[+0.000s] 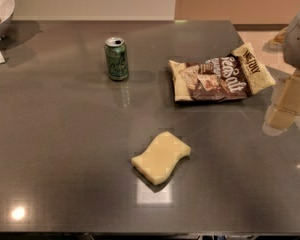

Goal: Move sponge near brown chip bag

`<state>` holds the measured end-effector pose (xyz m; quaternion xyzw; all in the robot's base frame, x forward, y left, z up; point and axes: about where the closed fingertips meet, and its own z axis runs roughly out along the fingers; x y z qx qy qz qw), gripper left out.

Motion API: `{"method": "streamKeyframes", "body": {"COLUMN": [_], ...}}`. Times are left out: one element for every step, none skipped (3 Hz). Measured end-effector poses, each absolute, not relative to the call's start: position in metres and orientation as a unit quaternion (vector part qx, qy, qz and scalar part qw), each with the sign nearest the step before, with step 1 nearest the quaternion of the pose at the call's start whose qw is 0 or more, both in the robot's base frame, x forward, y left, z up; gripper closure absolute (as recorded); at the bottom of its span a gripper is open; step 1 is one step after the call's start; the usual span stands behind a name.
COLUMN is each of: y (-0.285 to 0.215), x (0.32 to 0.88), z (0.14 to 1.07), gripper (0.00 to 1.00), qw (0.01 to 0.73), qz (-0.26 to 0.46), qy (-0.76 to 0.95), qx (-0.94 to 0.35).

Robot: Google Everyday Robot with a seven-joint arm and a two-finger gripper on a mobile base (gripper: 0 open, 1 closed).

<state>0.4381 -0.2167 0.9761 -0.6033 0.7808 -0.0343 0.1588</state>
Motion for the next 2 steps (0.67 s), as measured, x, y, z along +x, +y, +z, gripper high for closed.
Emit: {"method": "streamKeyframes", "body": {"y": [-0.217, -0.202], "x": [0.438, 0.444], "z": [0.976, 0.976], "gripper": [0.0, 0.0], "qw": [0.159, 0.166], "qz": [-0.034, -0.027], "qy": [0.781, 0.767], "qx": [-0.603, -0.62]}}
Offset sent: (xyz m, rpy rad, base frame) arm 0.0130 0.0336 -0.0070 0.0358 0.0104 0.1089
